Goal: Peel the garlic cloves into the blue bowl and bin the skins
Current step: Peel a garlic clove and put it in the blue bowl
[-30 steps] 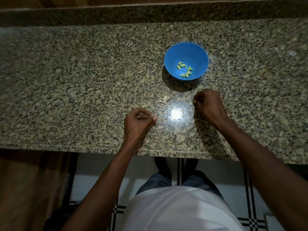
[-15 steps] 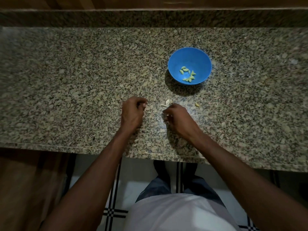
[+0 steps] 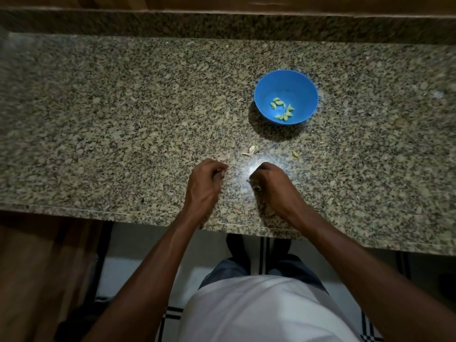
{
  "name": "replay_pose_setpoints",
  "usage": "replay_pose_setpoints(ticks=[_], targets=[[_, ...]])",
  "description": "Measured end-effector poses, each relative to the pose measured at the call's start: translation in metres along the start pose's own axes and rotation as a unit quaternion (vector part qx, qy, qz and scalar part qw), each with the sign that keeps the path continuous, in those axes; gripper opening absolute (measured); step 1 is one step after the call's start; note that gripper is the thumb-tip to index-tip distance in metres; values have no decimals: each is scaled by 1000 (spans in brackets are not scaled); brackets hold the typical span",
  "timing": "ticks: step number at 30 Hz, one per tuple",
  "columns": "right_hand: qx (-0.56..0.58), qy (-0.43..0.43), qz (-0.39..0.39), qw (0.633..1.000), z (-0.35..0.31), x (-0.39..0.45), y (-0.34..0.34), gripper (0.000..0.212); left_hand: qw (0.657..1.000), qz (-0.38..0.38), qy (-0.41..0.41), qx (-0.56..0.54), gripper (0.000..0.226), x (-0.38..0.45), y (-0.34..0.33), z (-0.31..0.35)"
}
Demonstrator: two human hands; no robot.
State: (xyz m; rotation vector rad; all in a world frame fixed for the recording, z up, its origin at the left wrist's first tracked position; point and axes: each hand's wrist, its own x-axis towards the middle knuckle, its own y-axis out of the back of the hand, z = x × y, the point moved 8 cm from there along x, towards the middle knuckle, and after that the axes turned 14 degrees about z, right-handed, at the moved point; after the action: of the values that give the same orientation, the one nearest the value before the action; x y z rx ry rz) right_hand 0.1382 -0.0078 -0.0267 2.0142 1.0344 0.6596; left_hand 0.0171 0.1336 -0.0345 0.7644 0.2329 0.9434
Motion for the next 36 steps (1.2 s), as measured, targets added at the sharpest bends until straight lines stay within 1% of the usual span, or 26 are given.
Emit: replay_pose_setpoints(ticks=[3,5,6,8,10,11,15,17,19,21,24,26,27,29,32,36], targets=[[35,-66,33,997,14,8,12,28,1000,17,14,-21,19,5,8,1],[49,-84,60,993,18,12,20,27,999,18,16,-28,18,7,10,1],[51,-84,58,993,18,14,20,26,999,16,13,-29,17,6,10,1],[33,-63,31,997,14,15,12,25,1000,11,7,-28,15,3,7,2],[-7,-28,-6,1000,8,13,0,24,999,6,8,-31,15,-1,4,3],[-25,-12,-13,1000,5,10,-5,21,999,4,10,-34,15,-3,2,3],[-61,14,13,998,-1,-2,-3,8,999,2,19,-39,15,-10,-1,1],[-67,36,19,997,-5,-6,-3,10,999,4,20,-38,15,-12,0,0],[-52,34,14,998,-6,-5,-3,14,999,5,21,-38,15,-12,1,-2],[-4,-7,33,999,-1,2,5,19,999,5,19,-43,15,-11,0,-3],[82,-126,85,985,22,16,25,26,999,-2,5,-39,15,-8,-3,-1],[114,-177,82,974,37,23,30,28,1000,-11,-14,-26,17,-9,-7,4],[116,-181,72,974,41,26,30,30,999,-14,-25,-17,19,-11,-10,7],[85,-152,48,984,42,30,30,31,999,-17,-42,-1,22,-15,-15,12],[15,-81,24,996,34,28,25,26,997,-37,-67,8,24,-26,-28,21],[2,-55,9,998,22,16,15,27,995,-70,-76,-1,28,-41,-44,34]])
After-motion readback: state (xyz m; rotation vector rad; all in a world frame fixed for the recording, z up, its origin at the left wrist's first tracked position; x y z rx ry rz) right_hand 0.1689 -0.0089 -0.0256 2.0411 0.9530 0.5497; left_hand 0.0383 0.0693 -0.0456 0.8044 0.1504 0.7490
